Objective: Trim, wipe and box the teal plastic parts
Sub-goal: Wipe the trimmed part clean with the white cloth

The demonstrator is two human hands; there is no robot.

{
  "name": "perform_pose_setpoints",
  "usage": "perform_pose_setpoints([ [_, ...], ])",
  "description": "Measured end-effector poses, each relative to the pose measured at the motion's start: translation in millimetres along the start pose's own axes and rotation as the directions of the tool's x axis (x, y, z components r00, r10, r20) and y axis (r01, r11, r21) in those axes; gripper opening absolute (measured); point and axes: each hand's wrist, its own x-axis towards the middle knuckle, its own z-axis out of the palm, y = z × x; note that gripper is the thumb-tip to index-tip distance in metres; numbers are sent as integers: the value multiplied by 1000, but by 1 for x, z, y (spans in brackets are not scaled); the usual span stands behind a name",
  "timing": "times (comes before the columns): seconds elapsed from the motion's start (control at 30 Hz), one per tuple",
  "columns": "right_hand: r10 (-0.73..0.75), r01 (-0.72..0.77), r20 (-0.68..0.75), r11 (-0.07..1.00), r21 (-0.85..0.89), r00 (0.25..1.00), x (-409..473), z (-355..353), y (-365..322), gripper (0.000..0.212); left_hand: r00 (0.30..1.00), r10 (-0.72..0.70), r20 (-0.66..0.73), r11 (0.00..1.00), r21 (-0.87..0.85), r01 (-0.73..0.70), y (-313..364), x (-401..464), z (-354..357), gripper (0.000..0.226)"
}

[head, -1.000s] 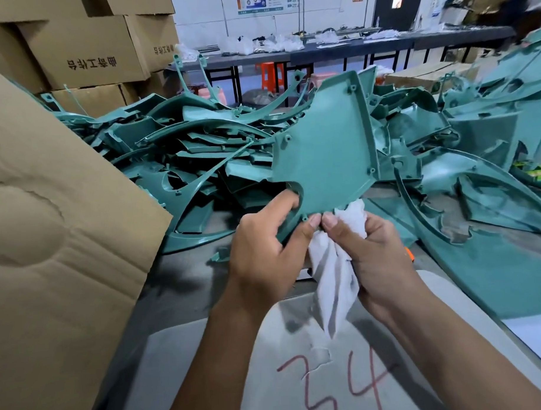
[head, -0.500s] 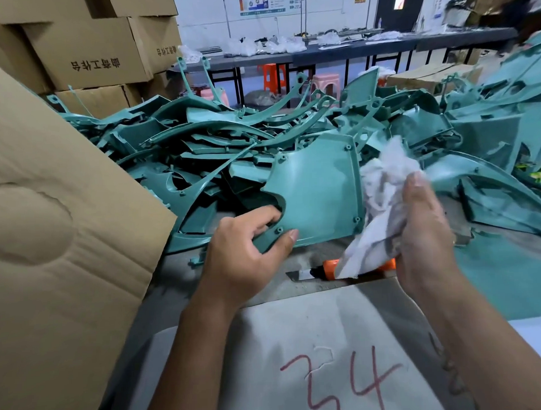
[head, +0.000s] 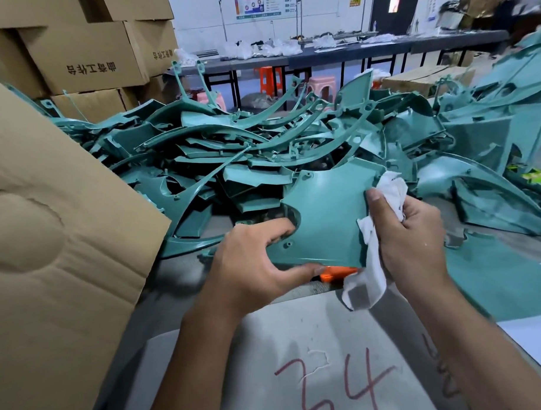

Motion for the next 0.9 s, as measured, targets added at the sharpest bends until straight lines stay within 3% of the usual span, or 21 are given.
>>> perform_pose_setpoints([
  [0.1,-30,22,-75,995,-99,997,0,0,0,65,999,18,-50,1000,-2,-18,3,1,0,45],
  [0.17,-1,-4,-125,999,-40,992,0,1,1,62,979,79,-188,997,-1,-80,3,2,-4,49],
  [0.27,141,-103,-204,977,188,969,0,3,4,57,847,119,-519,992,91,-83,2,5,-8,51],
  [0.37,164,-116,-198,965,235,966,-7,13,2,44,711,-98,-696,969,-228,-89,17,4,8,43],
  [0.5,124,-89,-135,967,241,983,-19,27,2,25,590,-411,-694,857,-515,-9,47,6,44,64],
  [0.6,152,-121,-114,964,238,982,-22,32,0,11,492,-616,-615,761,-625,172,58,6,61,79],
  [0.7,156,-144,-29,954,262,987,-26,33,-3,14,563,-613,-554,756,-620,212,60,3,66,84],
  [0.83,152,-201,168,923,327,974,-30,35,-7,22,685,-423,-593,882,-443,161,41,7,45,70],
  [0.9,126,-165,151,947,276,980,-28,35,-7,21,768,-389,-508,877,-459,141,31,11,33,65],
])
